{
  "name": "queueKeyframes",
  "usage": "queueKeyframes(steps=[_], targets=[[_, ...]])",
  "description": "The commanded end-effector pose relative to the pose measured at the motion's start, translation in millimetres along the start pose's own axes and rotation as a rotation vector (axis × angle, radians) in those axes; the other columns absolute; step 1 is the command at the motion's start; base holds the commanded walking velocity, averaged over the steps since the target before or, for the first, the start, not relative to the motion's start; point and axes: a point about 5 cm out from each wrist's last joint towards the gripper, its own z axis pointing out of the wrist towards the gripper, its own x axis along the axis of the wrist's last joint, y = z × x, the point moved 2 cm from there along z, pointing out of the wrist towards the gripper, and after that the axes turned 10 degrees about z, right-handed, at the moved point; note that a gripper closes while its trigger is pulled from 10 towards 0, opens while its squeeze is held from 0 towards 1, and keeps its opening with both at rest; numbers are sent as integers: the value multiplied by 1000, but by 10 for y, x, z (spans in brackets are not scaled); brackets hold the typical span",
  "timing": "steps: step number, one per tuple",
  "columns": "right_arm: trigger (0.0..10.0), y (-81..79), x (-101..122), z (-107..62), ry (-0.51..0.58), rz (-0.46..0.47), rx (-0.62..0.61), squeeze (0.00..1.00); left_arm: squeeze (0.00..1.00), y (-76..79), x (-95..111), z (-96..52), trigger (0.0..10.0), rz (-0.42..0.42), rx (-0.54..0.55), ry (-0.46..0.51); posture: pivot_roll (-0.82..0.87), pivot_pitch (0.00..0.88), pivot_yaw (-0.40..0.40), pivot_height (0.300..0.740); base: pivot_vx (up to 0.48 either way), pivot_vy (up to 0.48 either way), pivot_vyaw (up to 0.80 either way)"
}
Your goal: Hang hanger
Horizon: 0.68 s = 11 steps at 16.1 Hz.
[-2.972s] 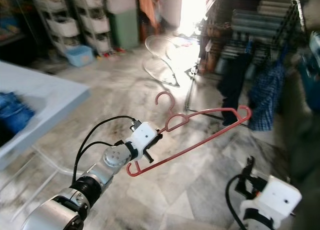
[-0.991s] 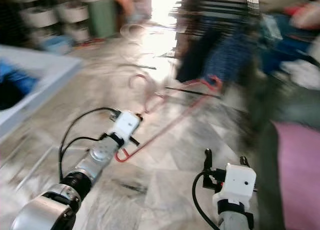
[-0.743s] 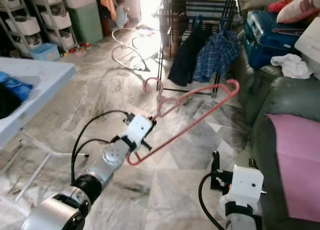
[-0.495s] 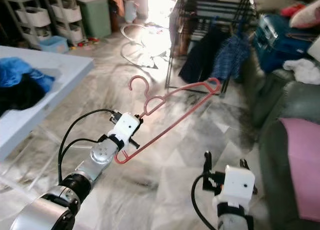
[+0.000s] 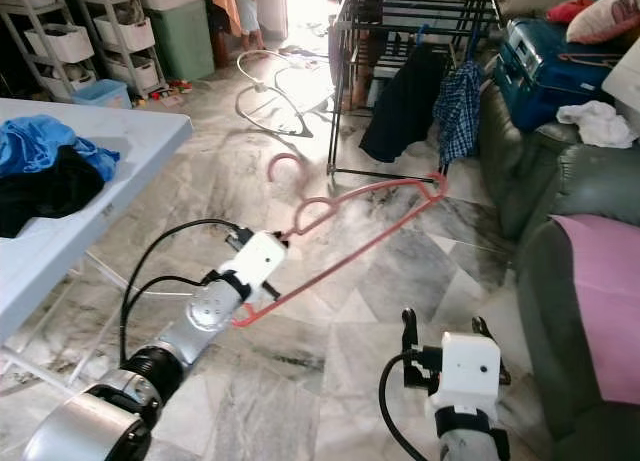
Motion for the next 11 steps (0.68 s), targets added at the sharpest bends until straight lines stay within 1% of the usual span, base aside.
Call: queueKeyframes(steps=[1,3,5,6,7,8,9,10,11], targets=[[10000,-17,-11,5,-9,-9,11,0,0,-69,93,34,10000,17,1,47,-124,55,17,740,0,0,0],[10000,-32,-19,4,-11,-11,14,0,0,-50,107,33,10000,6,-10,57,-125,57,19,740,0,0,0],[10000,-74,-36,-8,-17,-18,25,0,0,5,126,22,10000,-32,-38,80,-129,56,19,740,0,0,0],[10000,-80,-41,-13,-20,-22,29,0,0,17,131,18,10000,-32,-42,86,-131,58,17,740,0,0,0],[10000,-113,-31,-24,-36,-33,80,0,0,43,174,6,10000,-5,-60,127,-131,59,17,740,0,0,0],[10000,-145,1,-40,-46,-39,141,0,0,61,192,-7,10000,36,-76,151,-134,62,18,740,0,0,0],[10000,-150,73,-60,-55,-76,220,0,0,85,173,-27,10000,122,-103,157,-137,64,16,740,0,0,0],[10000,-147,118,-69,-60,-90,258,0,0,77,141,-33,10000,155,-106,144,-137,65,16,740,0,0,0],[10000,-144,262,-130,-94,-173,410,0,0,31,15,-49,10000,289,-96,78,-143,69,15,740,0,0,0]])
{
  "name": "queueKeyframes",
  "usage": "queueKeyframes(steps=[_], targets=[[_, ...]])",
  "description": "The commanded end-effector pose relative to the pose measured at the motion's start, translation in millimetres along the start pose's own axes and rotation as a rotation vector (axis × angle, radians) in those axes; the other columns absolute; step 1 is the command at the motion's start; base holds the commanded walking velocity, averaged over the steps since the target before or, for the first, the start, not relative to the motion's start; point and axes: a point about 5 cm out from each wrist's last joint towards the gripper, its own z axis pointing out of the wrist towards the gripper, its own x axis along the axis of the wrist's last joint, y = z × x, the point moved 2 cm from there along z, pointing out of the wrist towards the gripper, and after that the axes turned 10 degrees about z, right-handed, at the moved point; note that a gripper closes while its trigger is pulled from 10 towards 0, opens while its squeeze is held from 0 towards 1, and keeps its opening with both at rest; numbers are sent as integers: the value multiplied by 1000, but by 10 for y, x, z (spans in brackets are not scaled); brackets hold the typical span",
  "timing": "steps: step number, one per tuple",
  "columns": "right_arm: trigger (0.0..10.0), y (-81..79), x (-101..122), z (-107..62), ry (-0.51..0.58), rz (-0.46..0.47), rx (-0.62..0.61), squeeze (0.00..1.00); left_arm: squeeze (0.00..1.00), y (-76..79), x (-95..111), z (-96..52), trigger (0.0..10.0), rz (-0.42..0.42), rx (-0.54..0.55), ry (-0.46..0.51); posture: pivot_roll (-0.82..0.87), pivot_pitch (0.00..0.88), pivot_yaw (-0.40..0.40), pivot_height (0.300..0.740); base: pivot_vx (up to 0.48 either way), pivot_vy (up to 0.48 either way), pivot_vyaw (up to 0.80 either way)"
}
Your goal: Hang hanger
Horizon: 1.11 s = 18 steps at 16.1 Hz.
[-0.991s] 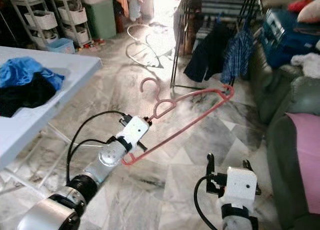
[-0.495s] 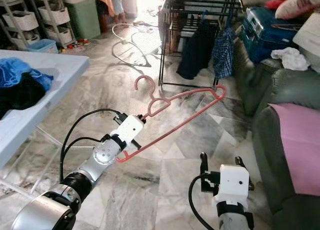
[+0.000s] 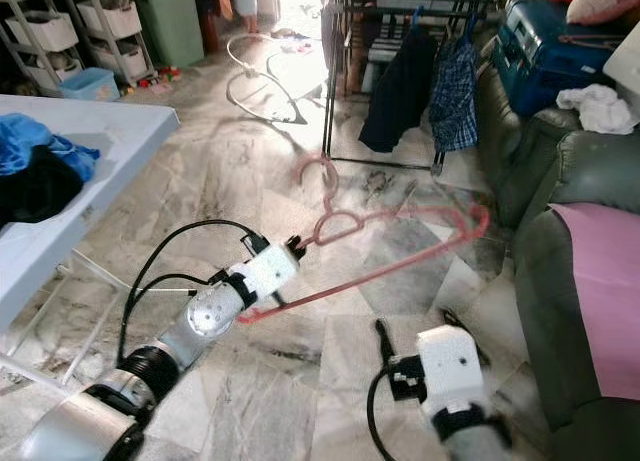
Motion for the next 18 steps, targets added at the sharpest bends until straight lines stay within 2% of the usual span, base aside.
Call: queueKeyframes(steps=[1,3,5,6,7,8,9,11,13,15,17,18], targets=[[10000,-41,80,-63,-30,-38,106,0,0,-11,-85,-18,10000,107,-11,-47,-142,72,12,740,0,0,0],[10000,-83,130,-123,-82,-100,236,0,0,7,-160,-50,10000,205,-12,-81,-140,72,9,740,0,0,0],[10000,-110,241,-160,-131,-149,367,0,0,4,-195,-76,10000,225,-2,-87,-138,71,7,740,0,0,0],[10000,-69,273,-164,-144,-153,381,0,0,-6,-153,-73,10000,242,10,-50,-135,71,5,740,0,0,0],[10000,36,295,-154,-160,-175,369,0,0,-13,-79,-76,10000,271,14,20,-134,72,7,740,0,0,0],[10000,212,307,-147,-190,-211,350,0,0,-2,17,-105,10000,294,-4,124,-131,72,8,740,0,0,0],[10000,248,311,-148,-198,-216,348,0,0,6,35,-117,10000,298,-11,148,-131,72,8,740,0,0,0],[10000,550,403,-137,-242,-234,320,0,0,30,68,-162,10000,363,-40,219,-131,74,11,740,0,0,0],[10000,747,451,-134,-282,-262,304,0,0,13,89,-163,10000,362,-45,239,-128,73,10,740,0,0,0],[10000,806,580,-79,-246,-255,314,0,0,36,76,-159,10000,363,-64,231,-128,73,13,740,0,0,0],[10000,907,543,-29,-274,-256,317,0,0,85,210,-194,10000,359,-64,346,-125,74,11,740,0,0,0],[10000,900,519,9,-282,-237,343,0,0,107,290,-210,9686,367,-73,412,-124,76,11,740,0,0,0]])
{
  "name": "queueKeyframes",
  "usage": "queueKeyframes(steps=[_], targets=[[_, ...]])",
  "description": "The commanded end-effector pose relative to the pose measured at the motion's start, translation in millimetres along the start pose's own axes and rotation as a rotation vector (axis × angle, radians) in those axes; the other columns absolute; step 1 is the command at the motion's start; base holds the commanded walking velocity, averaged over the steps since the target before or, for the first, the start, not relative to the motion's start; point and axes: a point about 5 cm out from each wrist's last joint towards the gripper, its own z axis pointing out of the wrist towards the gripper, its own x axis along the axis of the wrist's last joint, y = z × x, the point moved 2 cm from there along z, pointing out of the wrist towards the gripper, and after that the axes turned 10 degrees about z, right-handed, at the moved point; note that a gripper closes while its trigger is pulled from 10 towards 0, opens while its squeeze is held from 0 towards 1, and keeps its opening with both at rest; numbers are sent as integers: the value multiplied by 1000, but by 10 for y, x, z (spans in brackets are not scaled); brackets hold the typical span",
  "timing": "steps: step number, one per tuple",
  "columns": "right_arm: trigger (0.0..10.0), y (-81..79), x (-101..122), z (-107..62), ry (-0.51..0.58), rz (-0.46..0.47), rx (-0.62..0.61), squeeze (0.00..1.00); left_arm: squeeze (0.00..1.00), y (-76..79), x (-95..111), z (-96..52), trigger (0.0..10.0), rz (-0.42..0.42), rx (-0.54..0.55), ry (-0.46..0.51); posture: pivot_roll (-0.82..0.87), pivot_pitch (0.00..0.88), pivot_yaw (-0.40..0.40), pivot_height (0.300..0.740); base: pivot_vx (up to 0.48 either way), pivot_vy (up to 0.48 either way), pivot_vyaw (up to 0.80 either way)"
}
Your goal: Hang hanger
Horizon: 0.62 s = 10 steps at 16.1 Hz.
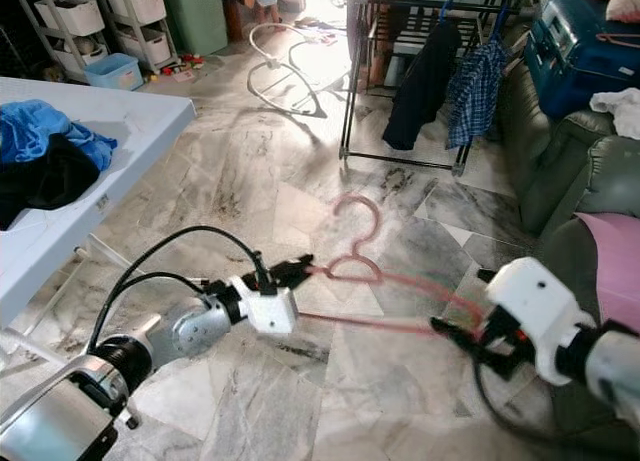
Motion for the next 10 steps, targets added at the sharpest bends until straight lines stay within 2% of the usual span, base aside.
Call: queueKeyframes(steps=[1,3,4,5,6,7,10], targets=[[10000,-50,11,47,-9,-9,70,0,0,-38,130,41,10000,6,11,96,-122,77,11,740,0,0,0],[10000,-77,13,114,-51,-40,140,0,0,-78,262,86,9922,0,34,184,-120,80,11,740,0,0,0],[10000,-63,24,151,-60,-25,177,0,0,-81,333,101,10000,12,40,231,-119,81,9,740,0,0,0],[8902,-54,20,177,-62,4,209,0,0,-76,370,105,10000,14,41,256,-116,81,7,740,0,0,0],[3255,-45,11,200,-67,22,230,0,0,-76,387,108,10000,15,42,270,-115,82,8,740,0,0,0],[0,-50,-9,219,-83,35,257,0,0,-74,399,108,10000,22,38,281,-115,81,8,740,0,0,0],[0,-87,10,230,-158,18,376,0,0,-45,395,89,10000,25,30,281,-113,85,10,740,0,0,0]])
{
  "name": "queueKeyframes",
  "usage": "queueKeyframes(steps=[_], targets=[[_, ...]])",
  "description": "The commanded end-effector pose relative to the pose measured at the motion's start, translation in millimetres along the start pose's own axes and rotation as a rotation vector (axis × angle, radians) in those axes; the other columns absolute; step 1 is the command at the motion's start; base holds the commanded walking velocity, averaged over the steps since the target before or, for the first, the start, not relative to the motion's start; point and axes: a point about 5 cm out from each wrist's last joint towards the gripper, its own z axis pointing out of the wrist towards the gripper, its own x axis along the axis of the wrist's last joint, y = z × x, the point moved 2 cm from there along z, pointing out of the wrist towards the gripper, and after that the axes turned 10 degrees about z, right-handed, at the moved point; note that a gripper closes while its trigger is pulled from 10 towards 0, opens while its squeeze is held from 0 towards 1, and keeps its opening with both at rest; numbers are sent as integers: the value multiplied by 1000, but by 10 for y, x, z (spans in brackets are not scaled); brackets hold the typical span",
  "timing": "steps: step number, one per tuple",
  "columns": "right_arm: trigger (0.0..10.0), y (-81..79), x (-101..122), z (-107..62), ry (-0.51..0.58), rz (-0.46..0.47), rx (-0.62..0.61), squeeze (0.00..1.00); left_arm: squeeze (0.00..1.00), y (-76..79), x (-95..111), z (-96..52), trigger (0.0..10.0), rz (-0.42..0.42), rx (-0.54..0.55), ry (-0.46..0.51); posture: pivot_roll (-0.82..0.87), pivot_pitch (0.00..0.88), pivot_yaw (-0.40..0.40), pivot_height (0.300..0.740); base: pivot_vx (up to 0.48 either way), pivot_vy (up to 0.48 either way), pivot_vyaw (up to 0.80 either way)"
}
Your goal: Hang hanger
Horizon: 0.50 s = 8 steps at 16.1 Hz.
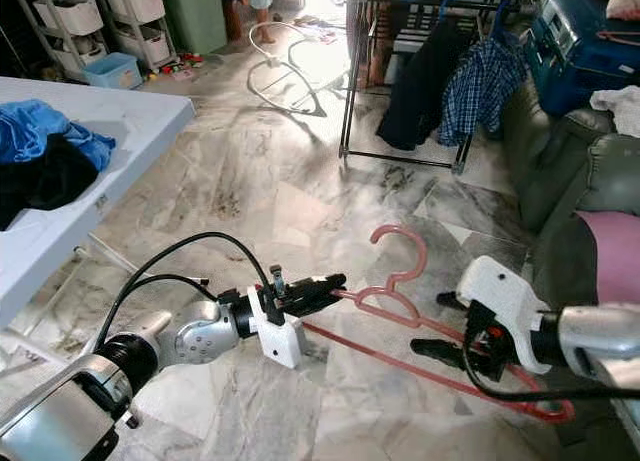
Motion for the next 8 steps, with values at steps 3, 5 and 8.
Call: queueKeyframes(steps=[3,5,8], targets=[[0,-64,19,-50,-60,-2,108,0,0,-37,42,19,10000,23,19,40,-109,86,7,740,0,0,0],[0,-98,-30,-69,-96,-1,139,0,0,-35,40,13,10000,30,20,42,-109,87,8,740,0,0,0],[0,-149,-45,-76,-119,6,187,0,0,-21,46,23,10000,28,20,41,-114,90,11,740,0,0,0]])
